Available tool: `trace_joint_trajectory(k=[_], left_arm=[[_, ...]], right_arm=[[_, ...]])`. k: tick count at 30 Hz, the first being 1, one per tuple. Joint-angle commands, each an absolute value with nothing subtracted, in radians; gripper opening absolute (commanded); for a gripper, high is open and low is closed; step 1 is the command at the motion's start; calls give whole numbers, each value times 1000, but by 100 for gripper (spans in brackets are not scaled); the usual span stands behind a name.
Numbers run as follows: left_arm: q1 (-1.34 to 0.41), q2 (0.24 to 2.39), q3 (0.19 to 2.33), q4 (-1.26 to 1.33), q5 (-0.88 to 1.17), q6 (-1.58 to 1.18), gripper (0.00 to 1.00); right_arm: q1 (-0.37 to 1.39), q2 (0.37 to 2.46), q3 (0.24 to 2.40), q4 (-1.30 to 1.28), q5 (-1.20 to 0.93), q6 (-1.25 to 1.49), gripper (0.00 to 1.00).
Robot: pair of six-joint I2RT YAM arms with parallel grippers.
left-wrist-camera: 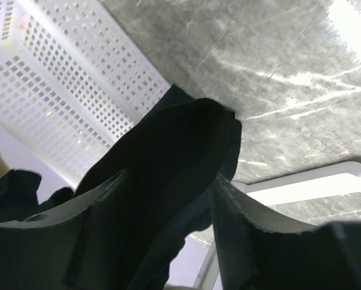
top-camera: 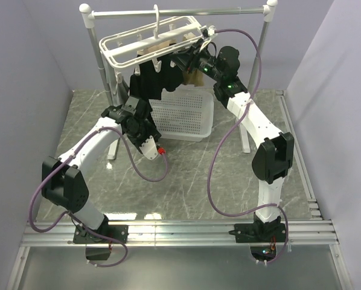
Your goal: Clip the underwear to the hanger
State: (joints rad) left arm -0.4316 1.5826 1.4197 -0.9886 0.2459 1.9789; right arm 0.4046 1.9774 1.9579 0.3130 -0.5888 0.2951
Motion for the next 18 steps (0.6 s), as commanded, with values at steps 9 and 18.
trace_joint_trajectory(k=[9, 18], left_arm=[[-449, 1586, 1410, -968, 268, 2372, 16], [-460, 1718, 1875, -1305, 527, 2016, 0]], right_arm=[[390, 1962, 1956, 324, -600, 307, 0], [390, 1951, 1947, 319, -603, 308, 0]])
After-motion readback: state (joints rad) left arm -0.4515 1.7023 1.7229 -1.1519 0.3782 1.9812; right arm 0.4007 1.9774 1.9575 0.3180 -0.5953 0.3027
